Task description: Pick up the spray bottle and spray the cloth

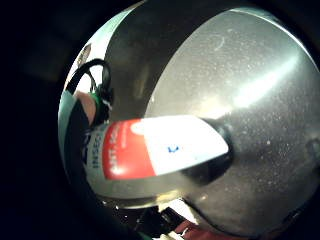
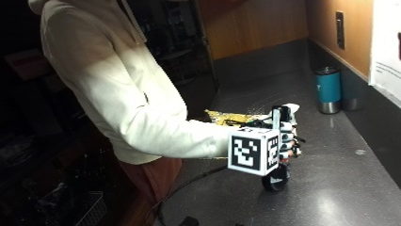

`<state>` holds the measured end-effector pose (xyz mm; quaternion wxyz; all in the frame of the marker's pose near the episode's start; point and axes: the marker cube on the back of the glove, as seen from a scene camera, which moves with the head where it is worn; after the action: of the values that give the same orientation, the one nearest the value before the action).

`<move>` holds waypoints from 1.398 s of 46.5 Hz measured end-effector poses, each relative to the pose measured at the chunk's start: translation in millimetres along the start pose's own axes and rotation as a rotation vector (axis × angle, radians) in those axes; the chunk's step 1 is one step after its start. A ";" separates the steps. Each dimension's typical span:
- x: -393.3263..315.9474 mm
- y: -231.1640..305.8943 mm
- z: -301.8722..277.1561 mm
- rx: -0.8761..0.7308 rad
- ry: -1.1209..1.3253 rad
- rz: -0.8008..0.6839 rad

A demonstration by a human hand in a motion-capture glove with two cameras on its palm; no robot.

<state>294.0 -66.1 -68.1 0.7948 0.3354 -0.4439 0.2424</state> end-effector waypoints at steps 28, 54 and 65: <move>-133.4 109.1 133.1 -0.780 1.127 -0.454; -127.4 177.0 225.6 -0.833 1.672 -0.486; -172.3 188.5 232.2 -0.701 1.465 -0.561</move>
<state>-45.0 -131.0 -69.3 0.9692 -0.0734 0.2315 0.0411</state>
